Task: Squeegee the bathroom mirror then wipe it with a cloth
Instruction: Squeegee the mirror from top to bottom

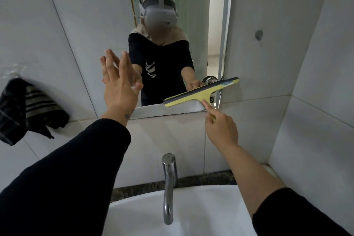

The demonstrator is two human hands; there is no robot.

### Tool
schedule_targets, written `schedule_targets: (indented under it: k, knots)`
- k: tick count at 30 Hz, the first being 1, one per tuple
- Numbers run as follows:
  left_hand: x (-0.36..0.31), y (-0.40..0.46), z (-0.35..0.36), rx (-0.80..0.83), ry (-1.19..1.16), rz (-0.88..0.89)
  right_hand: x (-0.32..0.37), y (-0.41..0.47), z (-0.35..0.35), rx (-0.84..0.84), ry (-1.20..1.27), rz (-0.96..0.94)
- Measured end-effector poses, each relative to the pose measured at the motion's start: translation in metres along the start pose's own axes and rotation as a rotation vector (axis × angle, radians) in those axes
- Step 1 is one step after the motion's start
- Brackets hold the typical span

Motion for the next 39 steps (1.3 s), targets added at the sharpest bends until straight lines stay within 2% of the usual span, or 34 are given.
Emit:
schedule_targets:
  k: [15, 19, 23, 30, 33, 37, 39]
  knots:
    - [0.0, 0.001, 0.005, -0.006, 0.02, 0.032, -0.029, -0.015, 0.032, 0.004, -0.034, 0.042]
    - [0.0, 0.004, 0.004, 0.012, 0.04, 0.013, -0.048, -0.024, 0.035, 0.084, -0.085, 0.115]
    - [-0.023, -0.003, 0.006, 0.039, 0.102, 0.03, -0.052, -0.028, 0.013, 0.165, -0.185, 0.107]
    - [-0.131, -0.052, 0.042, 0.284, -0.106, 0.39, -0.044, -0.023, -0.055, 0.304, -0.476, 0.09]
    - [-0.179, -0.082, 0.056, 0.423, -0.174, 0.556, -0.031, -0.018, -0.086, 0.357, -0.6, 0.005]
    - [-0.216, -0.112, 0.071, 0.53, -0.12, 0.762, -0.005, -0.017, -0.126, 0.356, -0.801, -0.166]
    - [-0.226, -0.114, 0.07, 0.5, -0.059, 0.844, 0.008, -0.017, -0.145, 0.317, -0.899, -0.238]
Point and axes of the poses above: each hand's wrist, its own y-axis towards the middle knuckle, its own z-axis out of the palm, x = y × z, the point moved 8 cm from there along y, towards the middle knuckle, and after that the axes turned 8 degrees about z, right-handed, at the moved point
